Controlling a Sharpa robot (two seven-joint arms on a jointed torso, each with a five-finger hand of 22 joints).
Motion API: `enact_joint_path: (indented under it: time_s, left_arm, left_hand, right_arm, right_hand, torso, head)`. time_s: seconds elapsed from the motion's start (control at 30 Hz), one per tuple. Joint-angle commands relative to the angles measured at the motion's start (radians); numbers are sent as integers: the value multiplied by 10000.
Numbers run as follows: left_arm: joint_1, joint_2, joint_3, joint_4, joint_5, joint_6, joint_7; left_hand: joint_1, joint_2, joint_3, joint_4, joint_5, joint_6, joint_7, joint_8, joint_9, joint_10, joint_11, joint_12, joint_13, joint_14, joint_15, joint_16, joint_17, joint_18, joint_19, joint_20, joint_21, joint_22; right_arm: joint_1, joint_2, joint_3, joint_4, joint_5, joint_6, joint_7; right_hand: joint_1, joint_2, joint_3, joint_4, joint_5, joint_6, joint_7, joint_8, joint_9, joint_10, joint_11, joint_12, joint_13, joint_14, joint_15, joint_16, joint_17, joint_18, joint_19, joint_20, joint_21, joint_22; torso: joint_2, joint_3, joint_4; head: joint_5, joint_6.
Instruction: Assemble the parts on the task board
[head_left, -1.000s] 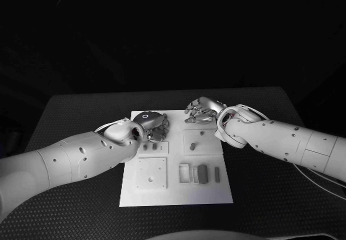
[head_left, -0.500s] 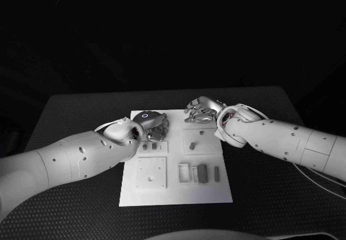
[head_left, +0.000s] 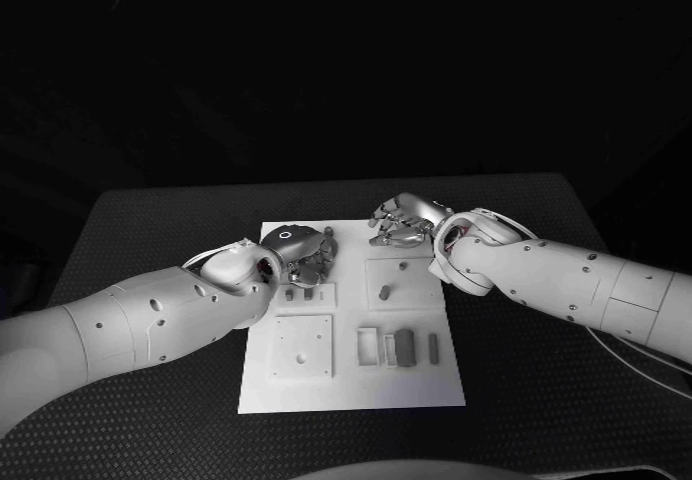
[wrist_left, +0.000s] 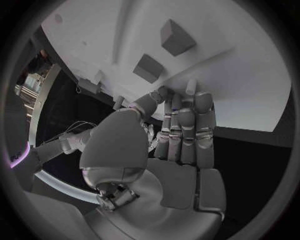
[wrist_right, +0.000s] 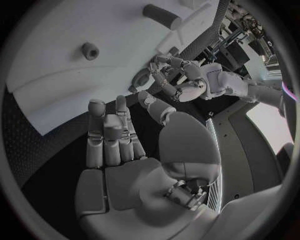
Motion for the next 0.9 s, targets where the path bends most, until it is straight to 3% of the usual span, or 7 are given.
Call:
enact_joint_path:
  time_s: [0.03, 0.17, 0.5, 0.67, 0.9]
  left_arm:
    - [-35, -36, -5, 37, 119, -2, 56]
    - [-35, -123, 53, 119, 123, -113, 92]
    - [-28, -334, 646, 356, 378, -111, 53]
    - [-5, -597, 735, 593, 640, 297, -85]
    - [44, -1113, 735, 998, 940, 471, -132]
  left_hand:
    - [-40, 86, 57, -1, 34, 69, 10, 27, 5, 35, 3, -20, 11, 84, -2, -4, -15, 915, 42, -7, 66, 206]
    - [-41, 88, 65, 0, 34, 67, 11, 24, 3, 32, 5, -31, 12, 91, -1, -11, -21, 913, 45, -11, 65, 203]
    - [-23, 76, 91, -11, 33, 68, 10, 20, 2, 35, 4, -53, 15, 111, -2, -22, -33, 910, 53, -21, 62, 198]
    - [-43, 68, 91, 0, 20, 70, 12, 18, 1, 40, 6, -64, 19, 120, 0, -29, -40, 903, 58, -21, 61, 197]
    - [-82, 107, 99, 35, 5, 86, 6, 21, 1, 58, 6, -84, 28, 130, 0, -38, -49, 892, 60, -25, 61, 198]
  right_arm:
    - [-5, 3, 2, 11, -6, 24, 107]
    - [-5, 3, 2, -4, -5, 19, 109]
    - [-5, -10, 2, -1, 0, 30, 102]
    - [-5, -32, 2, 2, 7, 41, 104]
    - [-5, -57, 2, 2, 11, 39, 101]
  right_hand:
    - [-54, 63, 2, -38, 12, 1, 59, 29, -13, 19, 54, 38, 17, -67, -7, -31, -9, 587, -10, -89, -30, 201]
    - [-50, 69, 5, -41, 13, 2, 58, 31, -13, 20, 53, 39, 17, -67, -8, -31, -9, 587, -11, -90, -30, 201]
    - [-50, 67, 4, -46, 12, 2, 58, 32, -13, 19, 52, 39, 18, -67, -9, -30, -9, 587, -11, -90, -30, 202]
    - [-51, 67, 3, -48, 12, 1, 58, 32, -14, 19, 52, 39, 17, -68, -9, -31, -9, 587, -12, -90, -30, 202]
    - [-48, 72, 6, -51, 13, 1, 58, 32, -14, 18, 52, 39, 17, -67, -9, -31, -9, 587, -13, -90, -30, 202]
  torso:
    - [0, -1, 3]
    - [-2, -3, -6]
    - [-8, 3, 8]
    - [-12, 9, 5]
    - [-7, 7, 15]
  head:
    - [-28, 39]
    - [-25, 68]
    - [0, 83]
    - [26, 88]
    - [68, 105]
